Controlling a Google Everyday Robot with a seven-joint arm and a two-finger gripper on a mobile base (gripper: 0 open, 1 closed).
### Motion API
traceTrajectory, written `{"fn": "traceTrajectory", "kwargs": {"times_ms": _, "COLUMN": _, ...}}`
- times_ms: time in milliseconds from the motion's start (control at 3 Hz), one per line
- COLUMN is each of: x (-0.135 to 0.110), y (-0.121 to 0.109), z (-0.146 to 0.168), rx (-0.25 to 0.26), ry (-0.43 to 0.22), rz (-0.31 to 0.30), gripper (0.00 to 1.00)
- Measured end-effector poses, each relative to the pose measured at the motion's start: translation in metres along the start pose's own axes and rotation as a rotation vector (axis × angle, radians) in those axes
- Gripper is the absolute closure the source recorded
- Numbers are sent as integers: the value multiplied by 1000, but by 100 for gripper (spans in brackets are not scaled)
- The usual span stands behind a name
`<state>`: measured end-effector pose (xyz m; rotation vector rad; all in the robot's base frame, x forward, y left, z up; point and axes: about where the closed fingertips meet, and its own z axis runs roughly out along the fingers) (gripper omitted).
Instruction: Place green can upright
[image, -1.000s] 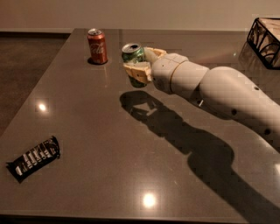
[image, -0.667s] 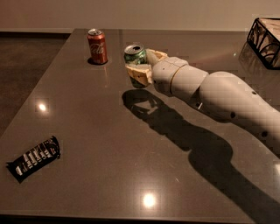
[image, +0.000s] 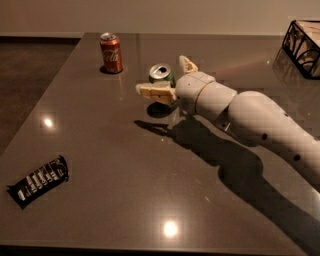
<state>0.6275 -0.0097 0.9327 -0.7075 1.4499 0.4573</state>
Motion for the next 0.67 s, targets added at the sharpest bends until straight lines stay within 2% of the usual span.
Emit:
{"fn": "traceTrajectory", "kwargs": {"times_ms": 333, "x": 11, "y": -2, "z": 1, "rx": 8, "ry": 42, "rz": 30, "gripper": 0}}
{"fn": "traceTrajectory", "kwargs": {"times_ms": 667, "x": 11, "y": -1, "z": 1, "rx": 8, "ry": 42, "rz": 30, "gripper": 0}}
